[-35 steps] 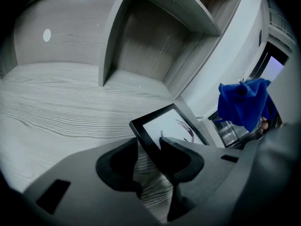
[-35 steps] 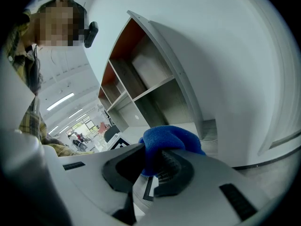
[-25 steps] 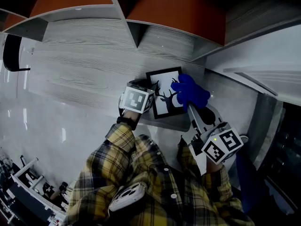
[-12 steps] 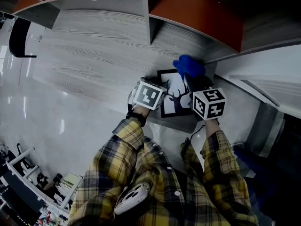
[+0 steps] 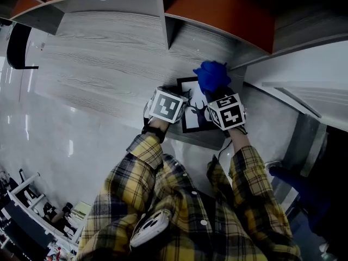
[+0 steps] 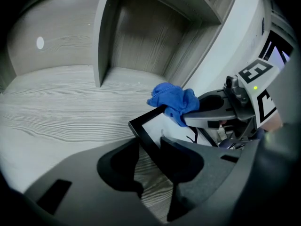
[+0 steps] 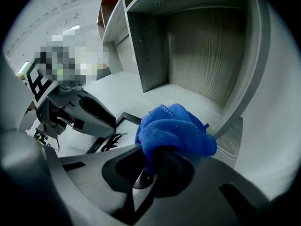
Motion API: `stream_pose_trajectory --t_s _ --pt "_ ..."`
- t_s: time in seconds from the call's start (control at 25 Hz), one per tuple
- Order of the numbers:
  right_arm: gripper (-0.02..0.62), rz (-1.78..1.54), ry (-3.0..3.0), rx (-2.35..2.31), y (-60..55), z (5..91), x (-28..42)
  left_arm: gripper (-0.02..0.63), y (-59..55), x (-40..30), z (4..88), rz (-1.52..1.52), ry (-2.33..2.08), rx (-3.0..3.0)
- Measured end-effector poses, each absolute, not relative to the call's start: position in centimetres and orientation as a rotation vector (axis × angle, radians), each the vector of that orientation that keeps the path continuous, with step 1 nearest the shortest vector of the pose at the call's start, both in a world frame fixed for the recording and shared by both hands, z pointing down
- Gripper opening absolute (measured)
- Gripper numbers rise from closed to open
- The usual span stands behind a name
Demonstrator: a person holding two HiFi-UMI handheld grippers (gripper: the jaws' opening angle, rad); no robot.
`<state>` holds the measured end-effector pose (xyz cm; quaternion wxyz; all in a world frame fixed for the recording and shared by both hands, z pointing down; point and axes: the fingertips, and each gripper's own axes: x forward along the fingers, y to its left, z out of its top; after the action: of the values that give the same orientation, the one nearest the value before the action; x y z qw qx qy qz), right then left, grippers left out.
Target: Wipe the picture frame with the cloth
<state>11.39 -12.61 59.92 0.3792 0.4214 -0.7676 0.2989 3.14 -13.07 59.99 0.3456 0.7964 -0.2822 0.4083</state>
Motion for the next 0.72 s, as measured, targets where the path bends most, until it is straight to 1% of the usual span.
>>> stream_pose_trajectory --t_s 0.28,0.72 --pt "0.052 0.788 -1.945 1.034 -9.6 59.6 11.2 0.146 -12.8 3.1 60.3 1.083 -0.725 2.056" --pt "0.052 0.899 -1.928 0.983 -1.7 59.5 10.9 0.146 -12.8 3.0 60.3 1.075 -0.734 2.054"
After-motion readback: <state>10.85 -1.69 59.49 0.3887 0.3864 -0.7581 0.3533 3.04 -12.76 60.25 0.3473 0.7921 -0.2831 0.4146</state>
